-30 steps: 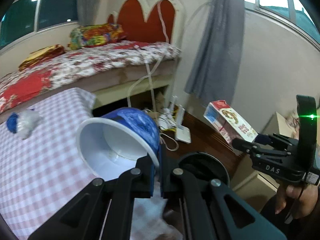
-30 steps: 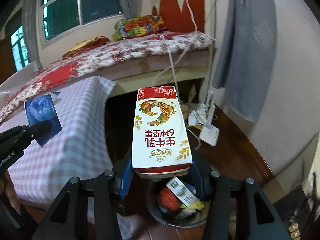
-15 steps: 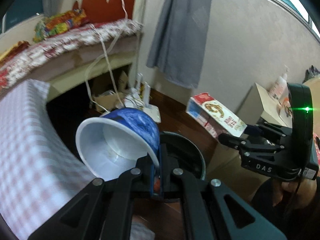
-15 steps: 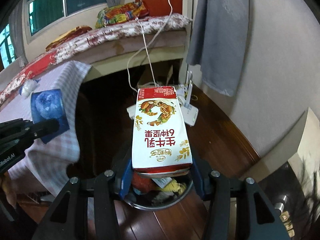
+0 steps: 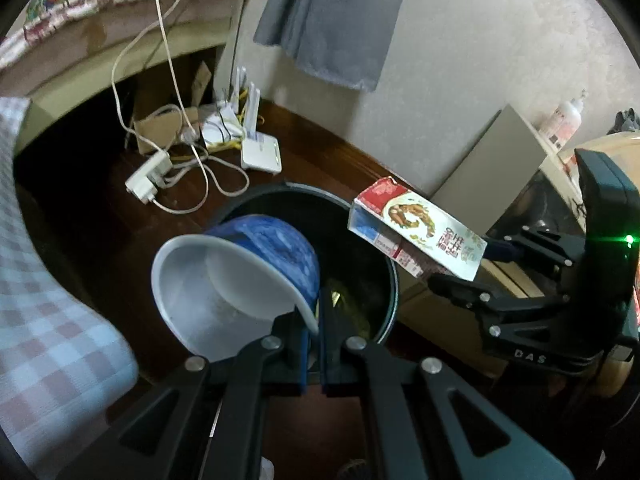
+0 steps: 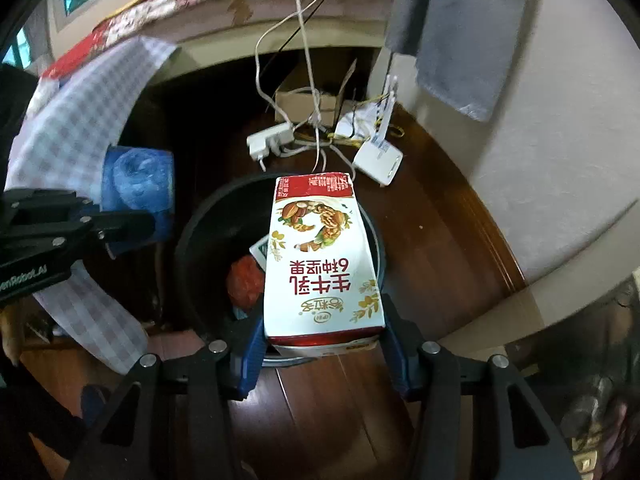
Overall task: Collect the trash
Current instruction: 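Open the left tool over the bin while the right tool releases the juice box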
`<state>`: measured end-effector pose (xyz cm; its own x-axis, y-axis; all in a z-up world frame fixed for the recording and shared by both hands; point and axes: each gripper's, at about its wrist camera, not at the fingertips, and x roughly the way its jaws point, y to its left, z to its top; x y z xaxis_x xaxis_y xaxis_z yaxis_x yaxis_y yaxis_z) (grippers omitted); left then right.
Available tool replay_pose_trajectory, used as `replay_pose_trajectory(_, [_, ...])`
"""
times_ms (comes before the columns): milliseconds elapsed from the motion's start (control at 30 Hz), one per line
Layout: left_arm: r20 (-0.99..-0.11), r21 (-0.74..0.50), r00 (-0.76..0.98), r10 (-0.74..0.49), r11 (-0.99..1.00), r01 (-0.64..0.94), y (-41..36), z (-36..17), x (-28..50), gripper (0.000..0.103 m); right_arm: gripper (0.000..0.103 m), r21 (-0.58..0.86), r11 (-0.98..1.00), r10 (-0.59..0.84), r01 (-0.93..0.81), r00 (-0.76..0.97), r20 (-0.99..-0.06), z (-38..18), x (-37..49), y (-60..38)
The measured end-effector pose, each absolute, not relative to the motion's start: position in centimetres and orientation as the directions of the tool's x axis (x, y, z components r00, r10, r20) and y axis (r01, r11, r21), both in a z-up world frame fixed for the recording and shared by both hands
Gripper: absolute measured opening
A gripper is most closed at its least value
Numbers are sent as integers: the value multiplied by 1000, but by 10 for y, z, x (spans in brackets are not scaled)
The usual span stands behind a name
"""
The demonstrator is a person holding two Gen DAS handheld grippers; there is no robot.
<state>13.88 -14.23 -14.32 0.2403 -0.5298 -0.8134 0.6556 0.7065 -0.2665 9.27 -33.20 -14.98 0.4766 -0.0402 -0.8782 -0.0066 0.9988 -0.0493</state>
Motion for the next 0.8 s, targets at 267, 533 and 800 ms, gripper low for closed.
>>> replay_pose_trajectory(267, [-839, -323, 147, -524, 698, 639, -151, -172, 156, 4, 53, -62, 991, -12, -115, 400, -917, -186, 117, -315])
replay_pose_trajectory(533, [-893, -283, 97, -439, 716, 638, -162, -200, 164, 44, 100, -216, 952, -119, -217, 387, -915, -215, 132, -305])
replay_pose_trajectory(800, [-901, -165, 247, -356, 809, 564, -144, -203, 154, 100, 103, -244, 969, -212, -47, 354, -911, -215, 135, -342])
